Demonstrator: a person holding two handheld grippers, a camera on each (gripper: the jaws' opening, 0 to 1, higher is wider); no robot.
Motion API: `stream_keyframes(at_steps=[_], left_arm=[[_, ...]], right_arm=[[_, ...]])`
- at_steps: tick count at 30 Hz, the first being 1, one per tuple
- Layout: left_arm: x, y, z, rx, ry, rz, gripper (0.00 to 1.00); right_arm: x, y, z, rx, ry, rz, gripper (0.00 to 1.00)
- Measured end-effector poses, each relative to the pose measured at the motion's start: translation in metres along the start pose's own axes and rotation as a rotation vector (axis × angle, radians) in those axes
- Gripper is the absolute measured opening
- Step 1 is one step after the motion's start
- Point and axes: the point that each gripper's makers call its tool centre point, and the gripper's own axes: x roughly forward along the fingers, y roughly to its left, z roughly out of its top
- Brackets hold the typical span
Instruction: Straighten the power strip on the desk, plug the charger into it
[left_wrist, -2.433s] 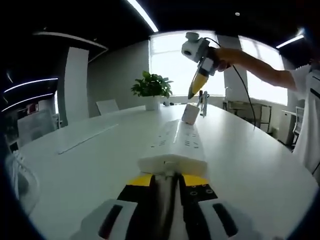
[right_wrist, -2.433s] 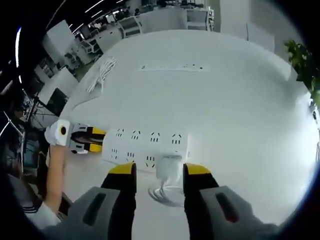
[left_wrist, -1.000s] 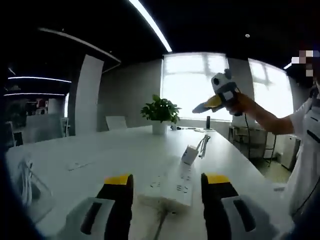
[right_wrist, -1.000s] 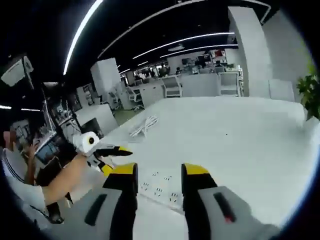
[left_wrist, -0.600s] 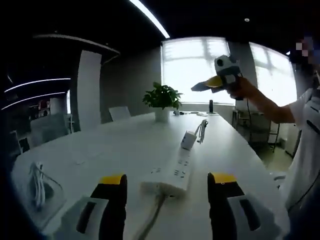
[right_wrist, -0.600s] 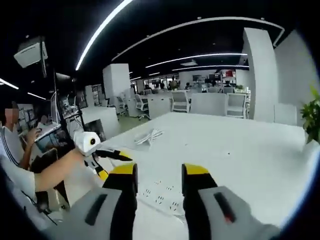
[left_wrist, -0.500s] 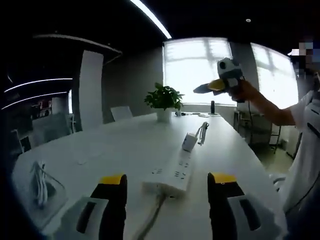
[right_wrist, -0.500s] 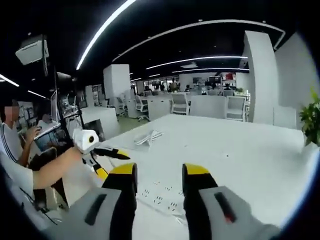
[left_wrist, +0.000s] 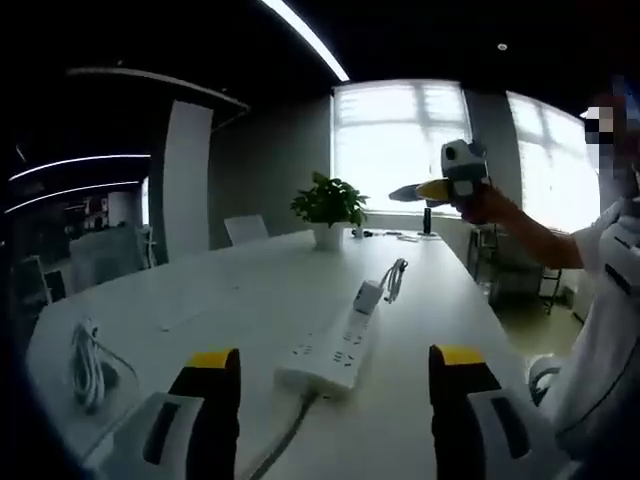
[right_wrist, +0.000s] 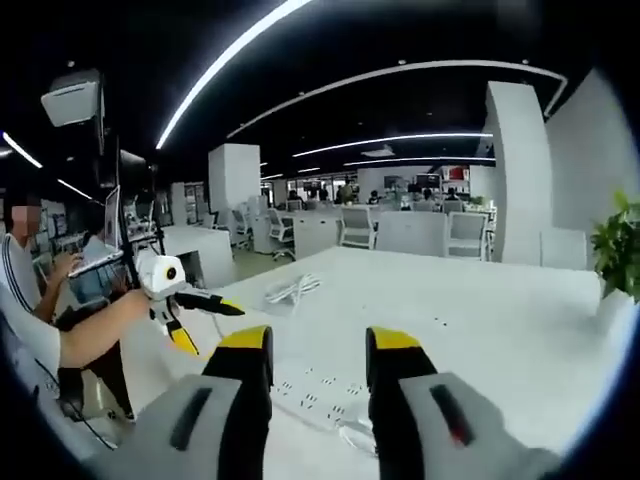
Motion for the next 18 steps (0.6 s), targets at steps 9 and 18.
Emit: stream_keyframes(at_steps=[9, 18], left_arm=[[-0.006, -0.012, 0.004, 0.026, -0.004, 0.001, 0.81], [-0.009, -0.022, 0.006, 0.086, 0.002, 0.015, 0.80]], right_arm=[[-0.015, -0.012, -0.017, 0.041, -0.003, -0.007, 0.35], [-0.023, -0.019, -0.038, 0.071, -0.004, -0.020, 0.36]])
